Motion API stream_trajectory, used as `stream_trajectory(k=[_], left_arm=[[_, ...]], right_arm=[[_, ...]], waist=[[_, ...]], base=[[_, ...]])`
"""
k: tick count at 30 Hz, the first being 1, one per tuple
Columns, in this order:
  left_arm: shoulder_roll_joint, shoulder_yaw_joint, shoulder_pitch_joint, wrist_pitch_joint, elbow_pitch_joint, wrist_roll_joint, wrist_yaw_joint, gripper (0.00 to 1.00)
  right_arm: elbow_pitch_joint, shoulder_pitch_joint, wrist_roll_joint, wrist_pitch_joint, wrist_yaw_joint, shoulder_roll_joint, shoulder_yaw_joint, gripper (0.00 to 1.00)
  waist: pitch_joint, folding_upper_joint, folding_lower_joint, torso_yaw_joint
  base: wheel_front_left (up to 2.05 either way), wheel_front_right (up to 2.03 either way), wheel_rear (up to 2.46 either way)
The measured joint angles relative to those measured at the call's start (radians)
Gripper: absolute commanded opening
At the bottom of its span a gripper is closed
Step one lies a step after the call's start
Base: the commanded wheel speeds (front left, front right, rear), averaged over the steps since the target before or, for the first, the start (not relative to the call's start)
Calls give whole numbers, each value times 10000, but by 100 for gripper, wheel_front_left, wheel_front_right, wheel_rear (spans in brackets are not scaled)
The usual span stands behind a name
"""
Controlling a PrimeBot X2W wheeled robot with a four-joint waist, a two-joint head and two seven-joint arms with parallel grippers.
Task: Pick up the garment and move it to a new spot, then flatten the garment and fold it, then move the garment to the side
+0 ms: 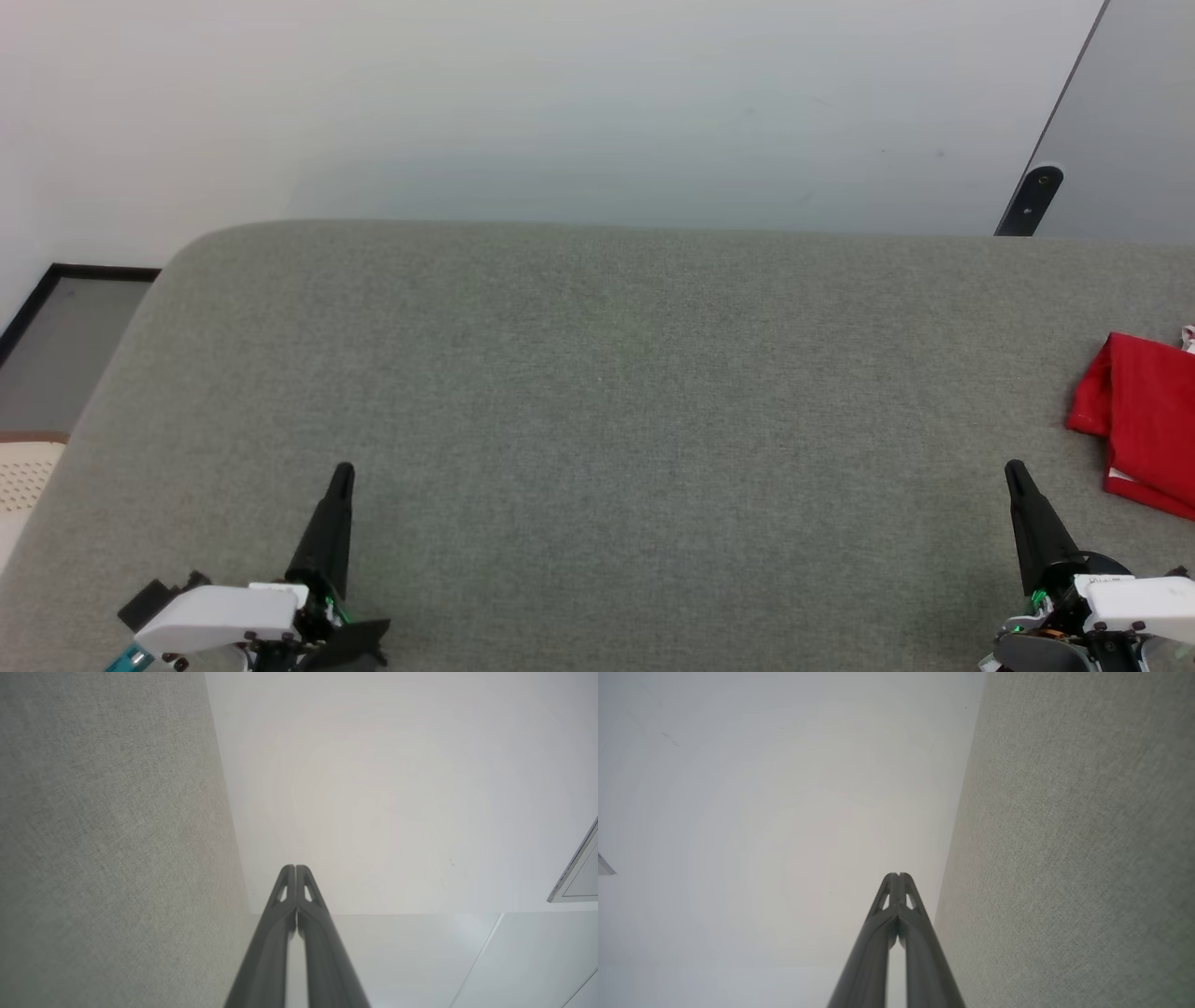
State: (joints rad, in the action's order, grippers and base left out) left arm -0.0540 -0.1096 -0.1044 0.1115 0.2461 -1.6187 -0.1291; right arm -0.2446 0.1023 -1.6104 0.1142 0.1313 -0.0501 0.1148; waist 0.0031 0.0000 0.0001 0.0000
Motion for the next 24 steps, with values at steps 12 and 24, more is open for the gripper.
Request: stream_trajectory(k=[12,24], left_arm=[[2,-8,-1,19,-4,2,0,0],[8,-13,-2,25,-2,2,0,0]], right_arm=[[-4,1,0,0,0,0,0,0],[-4,1,0,0,0,0,0,0]], waist=[[0,0,0,0],[0,1,0,0]], base=[[0,0,0],[0,0,0]])
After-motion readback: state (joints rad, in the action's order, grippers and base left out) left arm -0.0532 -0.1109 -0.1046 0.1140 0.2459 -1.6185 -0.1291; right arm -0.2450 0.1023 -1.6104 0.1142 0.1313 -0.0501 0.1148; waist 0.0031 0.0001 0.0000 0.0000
